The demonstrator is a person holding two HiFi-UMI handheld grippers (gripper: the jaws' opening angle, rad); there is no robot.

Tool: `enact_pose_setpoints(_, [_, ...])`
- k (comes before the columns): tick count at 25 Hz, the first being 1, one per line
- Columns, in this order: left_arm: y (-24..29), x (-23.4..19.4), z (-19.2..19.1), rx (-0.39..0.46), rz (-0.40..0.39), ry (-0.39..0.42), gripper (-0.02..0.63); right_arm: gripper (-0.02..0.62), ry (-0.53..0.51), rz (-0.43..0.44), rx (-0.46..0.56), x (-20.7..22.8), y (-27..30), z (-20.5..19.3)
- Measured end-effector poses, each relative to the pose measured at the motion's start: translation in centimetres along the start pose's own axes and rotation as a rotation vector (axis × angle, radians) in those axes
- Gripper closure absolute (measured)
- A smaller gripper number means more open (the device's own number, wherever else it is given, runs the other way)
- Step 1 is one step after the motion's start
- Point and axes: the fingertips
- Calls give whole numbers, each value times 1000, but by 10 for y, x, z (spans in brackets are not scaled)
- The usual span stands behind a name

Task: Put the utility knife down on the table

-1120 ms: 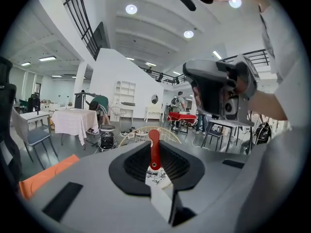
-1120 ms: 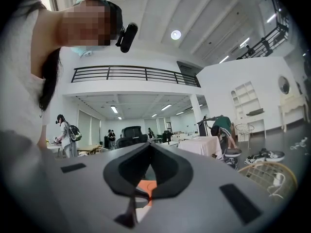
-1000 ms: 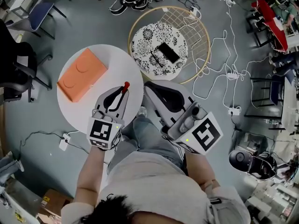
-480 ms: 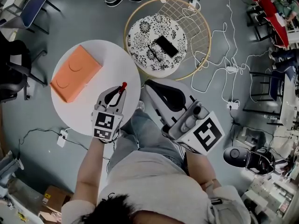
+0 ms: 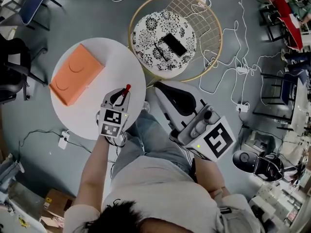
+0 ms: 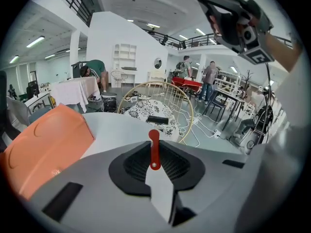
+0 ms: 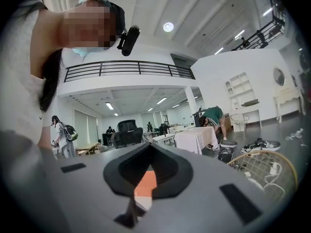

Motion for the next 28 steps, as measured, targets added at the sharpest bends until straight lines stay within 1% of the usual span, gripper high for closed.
enact_pose_setpoints(6, [20, -4, -15, -77, 8, -11, 549, 586, 15, -4, -12, 7, -1, -6])
enact_pose_setpoints(15, [44, -10, -41, -140, 22, 12, 548, 586, 14, -15, -21, 14, -1, -9])
enact_pose_setpoints(23, [50, -9, -46, -162, 28, 21, 548, 586, 18, -10, -32, 17, 1, -13])
enact_pose_setpoints(28, [52, -8, -47, -159, 23, 18, 548, 586, 15, -6, -34, 16, 2, -14])
Point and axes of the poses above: the fingertips, and each gripper's own axes: y forward along the fingers, x to its right, z out of its top, and after that the axes turned 9 degrees about -x, right-handed
